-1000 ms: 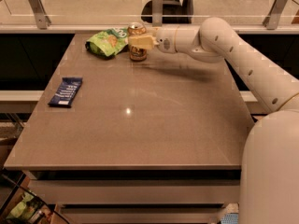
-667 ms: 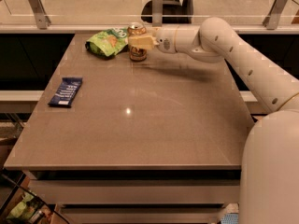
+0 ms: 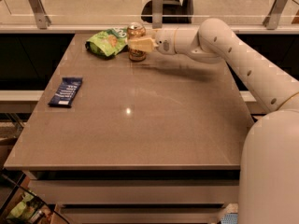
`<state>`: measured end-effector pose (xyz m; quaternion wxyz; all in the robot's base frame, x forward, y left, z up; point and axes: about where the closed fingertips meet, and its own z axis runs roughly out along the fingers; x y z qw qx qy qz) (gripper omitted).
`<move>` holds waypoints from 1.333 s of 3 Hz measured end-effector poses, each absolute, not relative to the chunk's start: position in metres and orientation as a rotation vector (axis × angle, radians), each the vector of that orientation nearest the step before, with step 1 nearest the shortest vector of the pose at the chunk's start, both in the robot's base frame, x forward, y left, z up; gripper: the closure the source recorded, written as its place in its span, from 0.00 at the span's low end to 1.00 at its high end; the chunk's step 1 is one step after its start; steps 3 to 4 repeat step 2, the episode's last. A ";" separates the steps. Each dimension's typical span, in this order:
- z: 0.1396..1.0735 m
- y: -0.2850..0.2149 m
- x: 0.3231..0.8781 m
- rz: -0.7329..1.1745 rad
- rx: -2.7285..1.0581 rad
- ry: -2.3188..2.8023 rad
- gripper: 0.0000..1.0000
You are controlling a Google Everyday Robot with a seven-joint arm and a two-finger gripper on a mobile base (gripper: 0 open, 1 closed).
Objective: Move orange can near green rice chip bag
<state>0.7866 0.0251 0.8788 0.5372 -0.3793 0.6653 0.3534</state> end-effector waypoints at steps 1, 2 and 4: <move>0.878 0.029 0.786 0.846 -0.906 1.582 0.00; 0.878 0.029 0.786 0.846 -0.906 1.582 0.00; 0.878 0.029 0.786 0.846 -0.906 1.582 0.00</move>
Offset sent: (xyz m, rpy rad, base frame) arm -0.0003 0.0030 -0.0005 0.0006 0.0010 0.0042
